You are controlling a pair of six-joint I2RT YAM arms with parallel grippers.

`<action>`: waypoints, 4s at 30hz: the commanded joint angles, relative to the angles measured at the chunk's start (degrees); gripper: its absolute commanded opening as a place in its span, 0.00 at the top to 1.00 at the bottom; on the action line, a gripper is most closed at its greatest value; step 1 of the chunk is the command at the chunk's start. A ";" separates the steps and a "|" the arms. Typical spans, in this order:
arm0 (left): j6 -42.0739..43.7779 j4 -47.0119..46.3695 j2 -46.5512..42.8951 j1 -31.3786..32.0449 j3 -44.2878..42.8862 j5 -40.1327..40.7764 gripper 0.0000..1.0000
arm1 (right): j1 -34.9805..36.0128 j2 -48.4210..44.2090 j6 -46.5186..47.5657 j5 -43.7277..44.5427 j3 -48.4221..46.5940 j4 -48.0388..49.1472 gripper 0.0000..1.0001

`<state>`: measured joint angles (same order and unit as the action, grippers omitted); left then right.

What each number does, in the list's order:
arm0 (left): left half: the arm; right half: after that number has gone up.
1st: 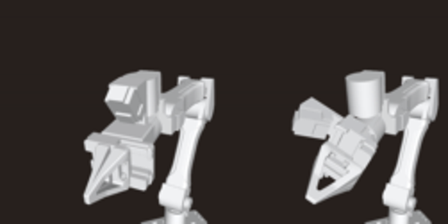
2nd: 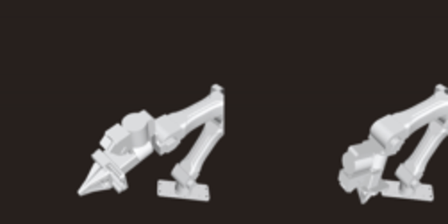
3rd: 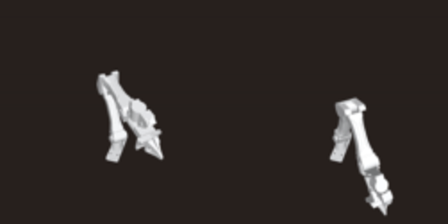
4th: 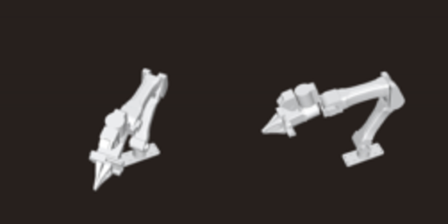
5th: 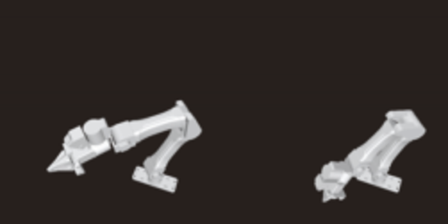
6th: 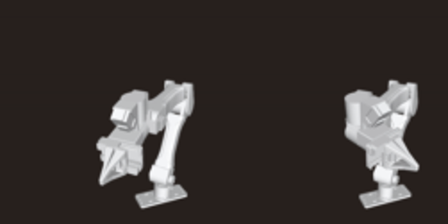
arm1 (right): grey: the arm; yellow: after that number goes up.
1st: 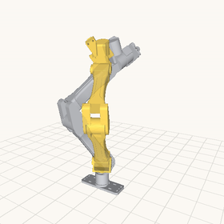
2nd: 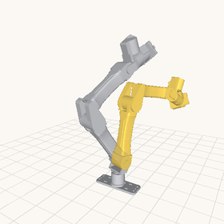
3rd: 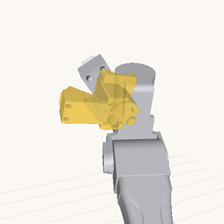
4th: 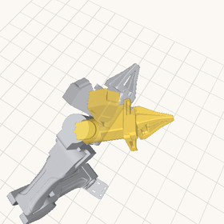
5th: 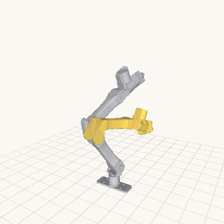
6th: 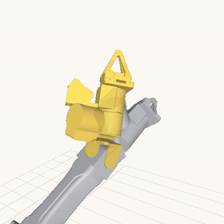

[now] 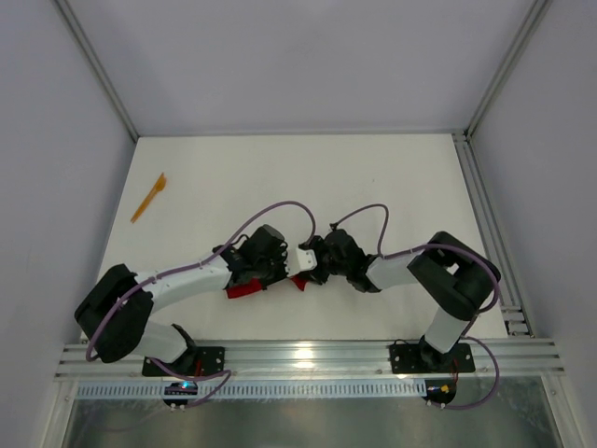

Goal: Fold the napkin into a case and place the utensils inside
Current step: Smooth out the smaller rectangle-folded napkin.

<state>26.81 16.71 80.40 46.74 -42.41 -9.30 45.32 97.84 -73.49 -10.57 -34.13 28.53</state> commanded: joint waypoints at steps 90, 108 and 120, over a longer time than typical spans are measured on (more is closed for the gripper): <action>28.30 35.85 -5.34 -7.37 -5.14 -25.15 0.96 | 13.04 -6.70 78.86 -17.65 15.32 43.88 0.49; 28.39 36.02 -4.73 -7.45 -5.22 -25.94 0.96 | 19.01 -2.48 83.60 -14.85 10.93 32.13 0.45; 29.18 37.43 -4.11 -7.37 -5.75 -26.30 0.98 | 20.07 -4.06 83.17 -14.13 11.63 29.55 0.40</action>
<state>56.07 55.13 76.14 39.22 -45.65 -32.58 64.20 94.96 9.52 -25.04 -22.85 58.50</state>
